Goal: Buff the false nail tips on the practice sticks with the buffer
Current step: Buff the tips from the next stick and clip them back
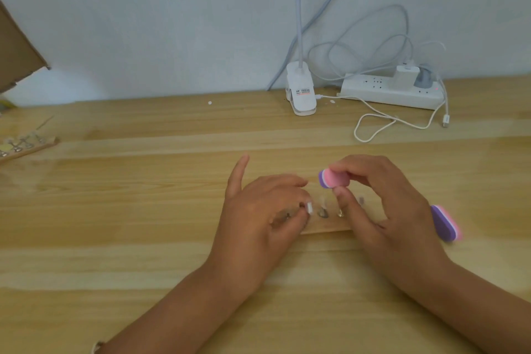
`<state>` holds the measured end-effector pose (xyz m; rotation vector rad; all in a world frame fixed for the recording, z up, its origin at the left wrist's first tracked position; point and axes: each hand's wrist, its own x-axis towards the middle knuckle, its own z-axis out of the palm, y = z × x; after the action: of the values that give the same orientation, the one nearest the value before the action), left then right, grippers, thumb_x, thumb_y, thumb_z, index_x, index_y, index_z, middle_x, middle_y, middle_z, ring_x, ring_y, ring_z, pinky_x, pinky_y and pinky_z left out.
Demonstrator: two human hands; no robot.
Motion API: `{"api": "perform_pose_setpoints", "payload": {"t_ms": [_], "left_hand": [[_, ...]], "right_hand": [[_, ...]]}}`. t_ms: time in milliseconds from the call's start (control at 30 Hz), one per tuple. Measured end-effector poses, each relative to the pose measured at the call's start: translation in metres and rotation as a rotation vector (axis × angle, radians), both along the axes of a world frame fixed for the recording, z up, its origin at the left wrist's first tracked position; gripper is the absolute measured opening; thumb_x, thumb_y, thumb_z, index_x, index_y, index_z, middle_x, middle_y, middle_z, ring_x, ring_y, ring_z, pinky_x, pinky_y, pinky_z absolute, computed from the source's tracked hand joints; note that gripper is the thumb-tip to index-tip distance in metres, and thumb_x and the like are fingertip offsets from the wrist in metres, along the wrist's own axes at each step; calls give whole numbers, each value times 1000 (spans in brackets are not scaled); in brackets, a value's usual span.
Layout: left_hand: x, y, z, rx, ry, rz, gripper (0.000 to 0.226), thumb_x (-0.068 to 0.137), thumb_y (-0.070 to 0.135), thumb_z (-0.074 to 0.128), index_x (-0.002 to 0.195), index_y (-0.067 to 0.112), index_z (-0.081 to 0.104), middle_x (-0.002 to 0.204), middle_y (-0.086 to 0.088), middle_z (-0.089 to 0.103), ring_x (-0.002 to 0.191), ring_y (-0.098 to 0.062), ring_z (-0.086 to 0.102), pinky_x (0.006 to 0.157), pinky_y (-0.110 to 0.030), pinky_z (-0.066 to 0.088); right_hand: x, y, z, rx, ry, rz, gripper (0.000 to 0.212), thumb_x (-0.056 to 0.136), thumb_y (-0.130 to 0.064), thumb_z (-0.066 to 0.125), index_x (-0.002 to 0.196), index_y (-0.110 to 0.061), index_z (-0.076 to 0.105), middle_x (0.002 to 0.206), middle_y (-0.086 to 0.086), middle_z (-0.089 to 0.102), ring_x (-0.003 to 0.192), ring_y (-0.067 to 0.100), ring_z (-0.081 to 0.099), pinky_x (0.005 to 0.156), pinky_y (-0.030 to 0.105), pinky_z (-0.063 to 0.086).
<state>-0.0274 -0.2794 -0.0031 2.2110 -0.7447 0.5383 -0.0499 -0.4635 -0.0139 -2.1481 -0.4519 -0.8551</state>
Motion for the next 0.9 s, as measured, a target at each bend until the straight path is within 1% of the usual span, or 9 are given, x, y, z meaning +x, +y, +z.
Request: {"api": "perform_pose_setpoints", "payload": {"t_ms": [67,133,200,300,400,500,667,767,900], "left_hand": [[-2,3,2,-66,8,4,13,82,30,62,84,25,74,91,18,73,102,3,64,119,-50,8],[-4,3,4,-89,33,15,15,81,34,62,84,27,75,88,19,72,101,4,63,119,-49,6],[-4,4,4,-82,69,23,15,81,37,63,82,28,76,86,19,68,101,2,58,118,-50,8],[-3,4,3,-83,83,17,12,86,34,65,84,29,75,86,18,61,98,-3,57,118,-49,11],[-2,5,3,-96,83,0,18,89,34,58,88,27,74,88,18,59,98,-6,57,117,-49,14],[-3,5,2,-56,61,-41,20,90,31,55,88,23,73,88,15,58,97,-6,55,116,-50,17],[-2,6,0,-52,40,-71,18,90,25,55,88,20,73,87,13,59,95,-3,54,117,-44,19],[-2,6,1,-39,53,-78,22,90,26,53,88,17,73,88,10,60,94,-7,56,116,-42,21],[-1,6,1,-45,75,-85,20,92,27,54,85,21,72,87,10,59,90,-13,57,112,-33,25]], "right_hand": [[-2,-1,-1,18,-49,35,21,94,-6,62,114,-11,64,109,-7,62,107,10,59,98,15,39],[-3,0,-2,-12,-82,88,24,95,-11,58,119,-15,61,111,-3,63,113,10,58,101,17,39],[-3,1,-3,-63,-123,131,26,94,-9,58,119,-14,62,115,-1,63,115,9,57,102,18,39],[-1,1,-5,-104,-157,143,25,93,-6,59,118,-11,65,116,2,63,113,12,59,99,18,42],[0,0,-6,-96,-143,106,23,95,-8,57,116,-10,67,116,1,64,112,13,59,100,18,42],[-1,3,-8,-138,-196,164,23,93,-1,60,113,-5,70,116,5,64,112,16,61,99,23,44],[1,0,-8,-122,-175,135,24,93,-1,59,114,-5,69,116,6,65,111,19,62,99,23,45],[-1,2,-9,-160,-201,199,24,92,3,60,112,-2,71,117,8,65,112,18,62,99,25,46],[0,0,-8,-127,-173,118,23,94,-2,58,113,-2,71,116,4,65,110,17,62,99,22,45]]}}
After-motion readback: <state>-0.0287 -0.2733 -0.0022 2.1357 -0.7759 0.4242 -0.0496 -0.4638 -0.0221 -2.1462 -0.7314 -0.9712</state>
